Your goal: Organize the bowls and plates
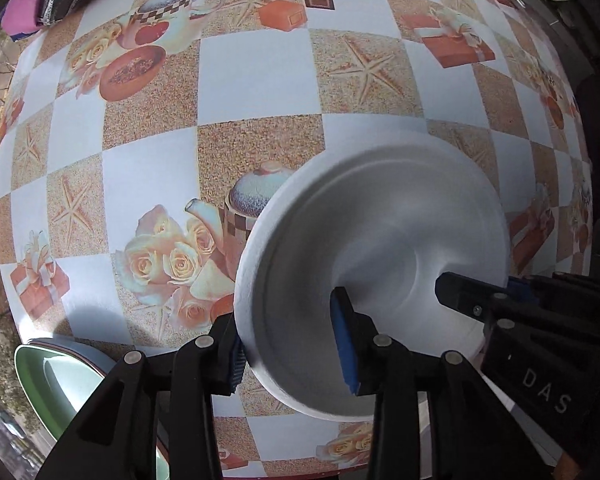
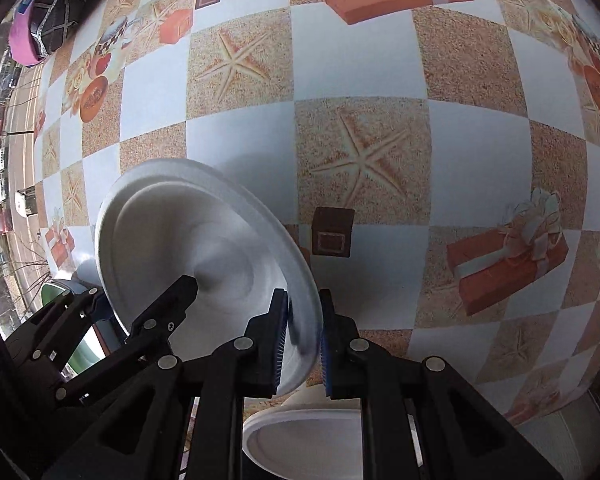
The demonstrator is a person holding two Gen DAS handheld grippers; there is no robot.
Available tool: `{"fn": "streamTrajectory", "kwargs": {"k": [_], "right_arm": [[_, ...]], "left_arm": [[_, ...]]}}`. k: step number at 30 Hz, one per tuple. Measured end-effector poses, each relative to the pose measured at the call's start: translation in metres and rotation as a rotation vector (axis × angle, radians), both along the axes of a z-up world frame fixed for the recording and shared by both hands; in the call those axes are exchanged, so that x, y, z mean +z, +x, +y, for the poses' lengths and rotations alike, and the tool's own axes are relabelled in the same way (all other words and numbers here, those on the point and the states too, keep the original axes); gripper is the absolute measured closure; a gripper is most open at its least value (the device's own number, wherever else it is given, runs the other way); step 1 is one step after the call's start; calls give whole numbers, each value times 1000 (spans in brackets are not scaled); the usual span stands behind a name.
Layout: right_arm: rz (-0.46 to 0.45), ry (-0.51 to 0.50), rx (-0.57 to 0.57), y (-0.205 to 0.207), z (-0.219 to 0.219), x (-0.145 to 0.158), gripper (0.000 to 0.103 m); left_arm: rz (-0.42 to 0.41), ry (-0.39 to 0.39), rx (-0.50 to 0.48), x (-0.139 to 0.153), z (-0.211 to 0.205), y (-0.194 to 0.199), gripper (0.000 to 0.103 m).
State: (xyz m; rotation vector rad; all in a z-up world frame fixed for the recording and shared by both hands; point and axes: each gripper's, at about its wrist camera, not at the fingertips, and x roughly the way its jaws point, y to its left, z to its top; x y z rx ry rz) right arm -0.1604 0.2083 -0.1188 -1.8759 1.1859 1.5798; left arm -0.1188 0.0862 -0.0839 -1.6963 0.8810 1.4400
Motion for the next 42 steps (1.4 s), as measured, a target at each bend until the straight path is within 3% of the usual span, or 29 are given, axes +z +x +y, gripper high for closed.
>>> {"fn": "streamTrajectory", "kwargs": {"k": [4,8,15,19,26,32,42], "right_arm": [[30,5,-11,18,10,8,87],[57,22,-34,35,21,29,86],[94,58,-73,63,50,70,86],[86,76,-101,67,51,98,86],[67,63,-154,101,11,109,86],[25,34,-183,122,-18,101,86],[-24,-1,-227,145,-41,90,84]], "left_arm": [[31,34,-19,24,26,6,63],[79,70,-85,47,51,37,63],[67,114,-176,89,47,68,63],[38,122,-246,86,15,83,63],[-26,107,-408,81,-13,109,63],[-19,112,-528,83,-18,126,63],[-47,96,-626,76,-28,145,63]]}}
